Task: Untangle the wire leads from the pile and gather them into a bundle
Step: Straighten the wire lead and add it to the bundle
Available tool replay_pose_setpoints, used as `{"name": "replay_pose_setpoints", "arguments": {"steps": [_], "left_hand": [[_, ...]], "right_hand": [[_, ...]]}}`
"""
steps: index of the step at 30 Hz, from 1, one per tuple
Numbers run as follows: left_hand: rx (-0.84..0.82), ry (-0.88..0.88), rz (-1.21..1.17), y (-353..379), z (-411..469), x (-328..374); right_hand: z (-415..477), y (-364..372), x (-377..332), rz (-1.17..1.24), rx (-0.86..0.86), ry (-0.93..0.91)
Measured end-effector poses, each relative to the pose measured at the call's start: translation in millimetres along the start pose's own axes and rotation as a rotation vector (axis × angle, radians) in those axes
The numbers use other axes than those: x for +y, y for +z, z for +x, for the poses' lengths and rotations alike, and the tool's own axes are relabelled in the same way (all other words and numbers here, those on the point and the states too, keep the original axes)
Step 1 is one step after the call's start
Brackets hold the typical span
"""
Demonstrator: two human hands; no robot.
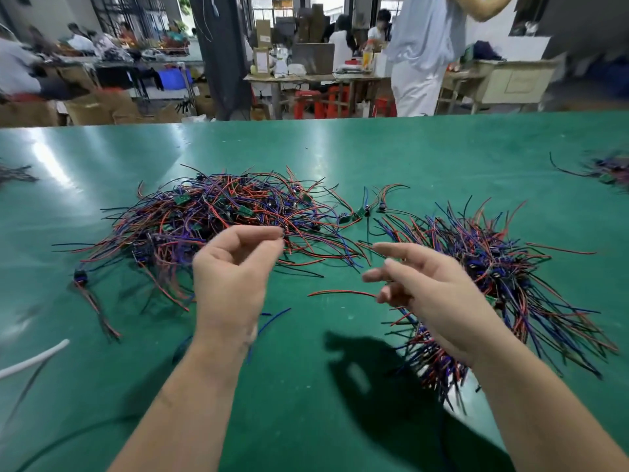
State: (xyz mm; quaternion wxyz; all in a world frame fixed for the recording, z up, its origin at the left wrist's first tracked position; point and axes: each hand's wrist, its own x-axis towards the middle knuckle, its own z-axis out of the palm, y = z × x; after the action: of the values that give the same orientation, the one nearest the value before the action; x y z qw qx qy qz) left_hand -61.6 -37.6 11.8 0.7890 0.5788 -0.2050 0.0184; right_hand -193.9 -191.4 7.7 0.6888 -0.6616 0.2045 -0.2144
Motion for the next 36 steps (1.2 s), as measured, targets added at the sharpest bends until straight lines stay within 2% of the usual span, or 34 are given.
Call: {"name": "replay_pose_setpoints", "arguments": {"steps": [2, 5, 7, 9, 11, 15, 17, 21, 25, 27, 29, 33, 36], "left_hand": [[-0.237, 0.043, 0.011, 14.8, -22.9, 5.2], [-0.601, 0.078, 0.030, 33.0, -54.5, 1.4], [-0.745, 0.091, 0.078, 38.5, -67.9, -5.2], [-0.806, 0.034, 0.105, 38.8, -70.9, -8.1], [-0.757, -0.085, 0.079, 38.7, -67.5, -7.0], [-0.431, -0.441, -0.103, 37.7, -48.5, -8.5], [-0.397, -0.549, -0.198, 36.2, -40.8, -7.3], [-0.317, -0.535, -0.398, 34.7, -35.3, -3.0], [-0.228, -0.567, -0.407, 31.8, -34.8, -1.3], [-0.220, -0.604, -0.405, 30.0, -32.8, 0.7], [-0.245, -0.645, -0.379, 28.7, -30.6, 3.1], [-0.454, -0.672, -0.190, 25.6, -30.6, 2.8], [-0.613, -0.660, -0.124, 24.1, -36.2, 0.6]], "right_hand": [[-1.3, 6.5, 0.5, 0.144, -0.108, 0.086], [-2.5, 12.0, -0.7, 0.362, -0.162, 0.131], [-3.8, 11.4, -1.6, 0.378, -0.144, 0.119], [-4.2, 8.0, -2.1, 0.368, -0.105, 0.084], [-4.0, 3.5, -2.9, 0.396, -0.090, 0.041], [-6.5, -1.2, -6.0, 0.428, -0.178, -0.017], [-9.3, -0.7, -6.3, 0.417, -0.258, -0.030], [-14.1, 6.6, -1.0, 0.345, -0.417, -0.022], [-19.4, 11.9, 1.1, 0.237, -0.590, 0.090], [-21.2, 9.8, 0.1, 0.100, -0.688, 0.111], [-19.2, 8.2, -1.4, -0.007, -0.623, 0.097], [-10.1, 4.3, -1.9, 0.058, -0.241, -0.016], [-5.2, 0.4, 1.8, 0.040, -0.160, -0.084]]}}
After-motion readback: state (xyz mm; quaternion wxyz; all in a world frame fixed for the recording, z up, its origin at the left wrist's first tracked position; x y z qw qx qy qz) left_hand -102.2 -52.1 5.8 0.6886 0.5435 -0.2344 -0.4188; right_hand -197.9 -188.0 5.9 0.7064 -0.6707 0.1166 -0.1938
